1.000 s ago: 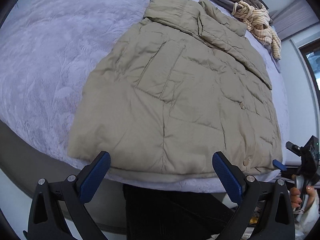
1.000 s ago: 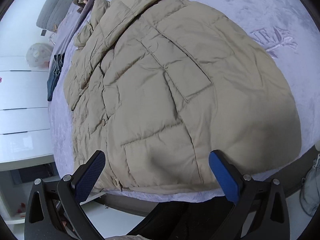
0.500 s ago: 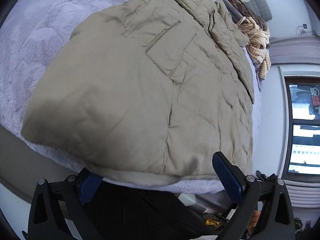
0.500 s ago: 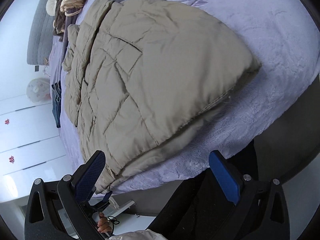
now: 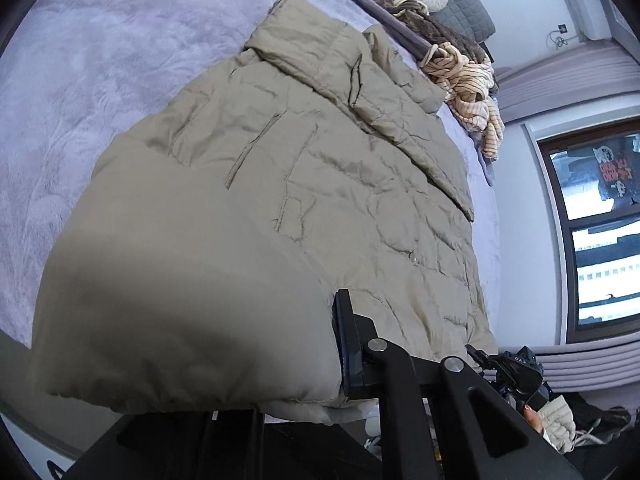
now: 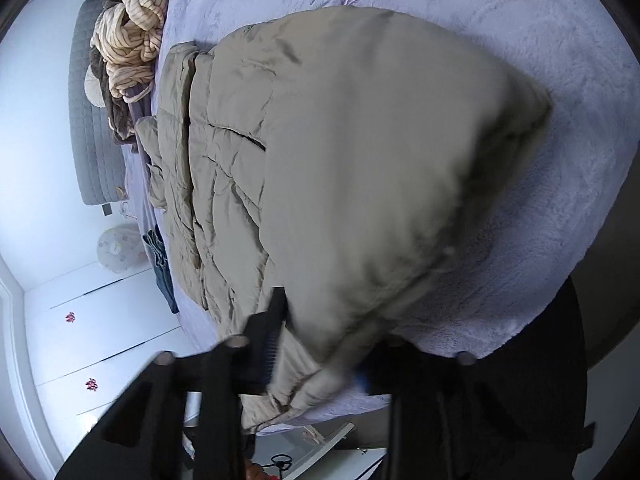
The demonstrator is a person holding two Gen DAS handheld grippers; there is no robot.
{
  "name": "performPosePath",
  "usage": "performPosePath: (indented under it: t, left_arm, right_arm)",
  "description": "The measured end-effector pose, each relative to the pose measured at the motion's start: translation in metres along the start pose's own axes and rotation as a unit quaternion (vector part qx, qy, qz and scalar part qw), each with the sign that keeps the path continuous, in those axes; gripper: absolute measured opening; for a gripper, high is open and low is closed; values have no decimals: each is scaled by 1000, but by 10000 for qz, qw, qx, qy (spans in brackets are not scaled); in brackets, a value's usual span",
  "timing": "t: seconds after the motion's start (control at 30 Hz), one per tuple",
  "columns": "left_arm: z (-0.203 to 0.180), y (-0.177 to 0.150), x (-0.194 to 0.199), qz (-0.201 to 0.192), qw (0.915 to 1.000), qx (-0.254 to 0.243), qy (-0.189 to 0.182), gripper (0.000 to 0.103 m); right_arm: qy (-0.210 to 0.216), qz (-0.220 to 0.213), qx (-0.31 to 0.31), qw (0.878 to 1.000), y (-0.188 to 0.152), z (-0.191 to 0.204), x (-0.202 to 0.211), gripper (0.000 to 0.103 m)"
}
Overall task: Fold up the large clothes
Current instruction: 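Grasp the jacket hem with both grippers and lift it, then carry the hem over toward the collar with both grippers, then release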
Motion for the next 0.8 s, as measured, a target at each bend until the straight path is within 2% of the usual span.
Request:
performPosePath:
  t: [0.1,0.27,0.5,0.63,0.8]
  left_arm:
    - [-11,15,13,-121,9993,-336,102,15]
    - [-36,46,32,-415,9952,-843,282,15]
    - [-63,106,49,-902,9896,-998,510,15]
    - [-80,153,54,-1195,9837,-1121,739,15]
    - [-91,216,45,-1462,9761,-1144,1128,15]
  right_arm:
    - [-104,-113,494,9987,-4,20,6,8]
    - [-368,-256,1489,9878,-4,69,14,8]
    - [-353,-526,2425,9681,10,163,22,7]
    - [-346,-643,3024,9504,18,221,23,7]
    - [-465,-814,3831,9189,33,299,9,7]
Point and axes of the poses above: each gripper's, at about its wrist camera, not at the fingertips, and x roughly against the way its jaws point, z to its left, y to its top, the point moved 5 cm from there along -x, roughly the way its jaws point, and after that the axes turned 13 degrees about -x, right-handed, at the moved point
